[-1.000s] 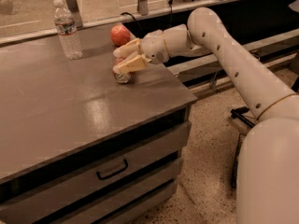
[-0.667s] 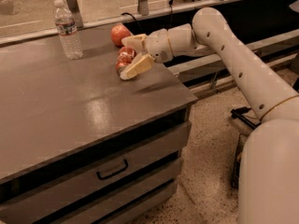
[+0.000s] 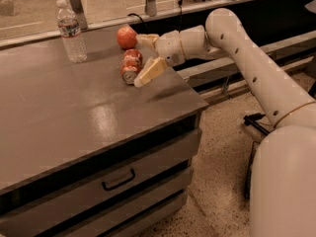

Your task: Move coke can near apple

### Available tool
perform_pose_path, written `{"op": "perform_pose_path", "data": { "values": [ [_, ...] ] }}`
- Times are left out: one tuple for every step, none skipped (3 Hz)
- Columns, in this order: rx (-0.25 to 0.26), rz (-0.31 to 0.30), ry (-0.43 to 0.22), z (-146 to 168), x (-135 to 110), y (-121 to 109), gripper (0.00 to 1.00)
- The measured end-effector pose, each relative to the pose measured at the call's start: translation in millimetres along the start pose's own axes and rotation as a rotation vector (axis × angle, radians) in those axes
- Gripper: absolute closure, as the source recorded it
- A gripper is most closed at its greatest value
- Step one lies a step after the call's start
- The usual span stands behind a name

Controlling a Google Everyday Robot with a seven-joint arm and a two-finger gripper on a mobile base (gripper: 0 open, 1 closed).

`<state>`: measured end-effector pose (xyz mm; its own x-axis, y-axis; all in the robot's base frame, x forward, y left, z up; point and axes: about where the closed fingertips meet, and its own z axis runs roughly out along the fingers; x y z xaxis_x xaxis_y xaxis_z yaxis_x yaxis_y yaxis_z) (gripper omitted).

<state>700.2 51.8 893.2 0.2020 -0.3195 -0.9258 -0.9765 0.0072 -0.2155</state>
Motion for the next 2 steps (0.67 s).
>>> {"op": "perform_pose_path", "data": {
  "values": [
    [-0.003, 0.025, -0.002, -0.8, 9.0, -10.6, 0.0],
    [-0.019, 0.056, 0.001, 3.3, 19.5, -19.1, 0.0]
  ]
}}
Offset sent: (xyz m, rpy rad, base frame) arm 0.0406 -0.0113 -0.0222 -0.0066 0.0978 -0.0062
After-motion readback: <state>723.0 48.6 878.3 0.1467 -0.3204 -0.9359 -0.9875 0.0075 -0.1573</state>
